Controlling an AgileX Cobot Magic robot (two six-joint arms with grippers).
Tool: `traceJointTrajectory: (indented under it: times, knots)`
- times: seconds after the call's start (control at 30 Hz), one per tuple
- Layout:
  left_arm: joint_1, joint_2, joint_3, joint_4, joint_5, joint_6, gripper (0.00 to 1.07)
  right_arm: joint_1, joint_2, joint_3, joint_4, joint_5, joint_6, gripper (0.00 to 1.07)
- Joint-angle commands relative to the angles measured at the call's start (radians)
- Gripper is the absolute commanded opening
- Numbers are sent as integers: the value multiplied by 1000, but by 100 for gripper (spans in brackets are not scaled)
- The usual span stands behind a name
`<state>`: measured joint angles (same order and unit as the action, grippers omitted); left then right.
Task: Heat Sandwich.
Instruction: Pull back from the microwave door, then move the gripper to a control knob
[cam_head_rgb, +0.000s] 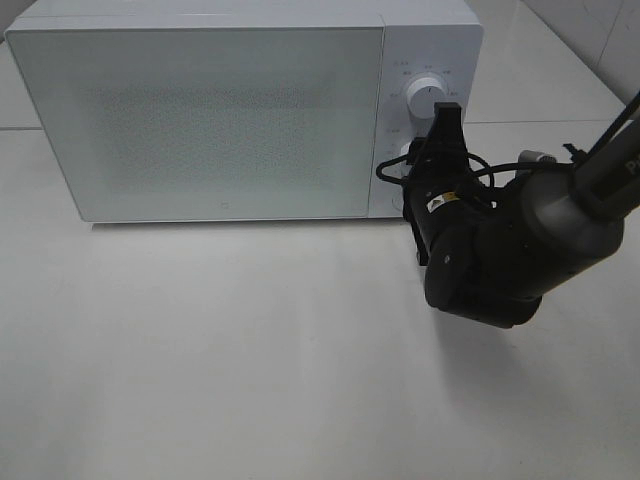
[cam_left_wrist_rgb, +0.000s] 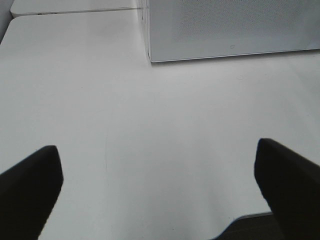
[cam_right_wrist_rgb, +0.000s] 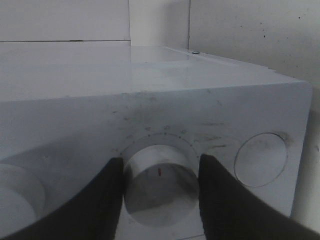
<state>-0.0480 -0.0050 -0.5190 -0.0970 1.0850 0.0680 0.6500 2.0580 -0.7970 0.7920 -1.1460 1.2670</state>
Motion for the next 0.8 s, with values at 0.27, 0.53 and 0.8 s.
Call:
traceJointTrajectory:
  times: [0.27, 0.53, 0.8]
  knots:
    - [2, -17, 1, 0, -14, -5, 100, 1, -11, -10, -42, -87, 13, 19]
    - [2, -17, 1, 0, -14, -5, 100, 1, -11, -10, -41, -91, 13, 28]
    - [2, -17, 1, 0, -14, -5, 100, 1, -11, -10, -34, -147, -13, 60]
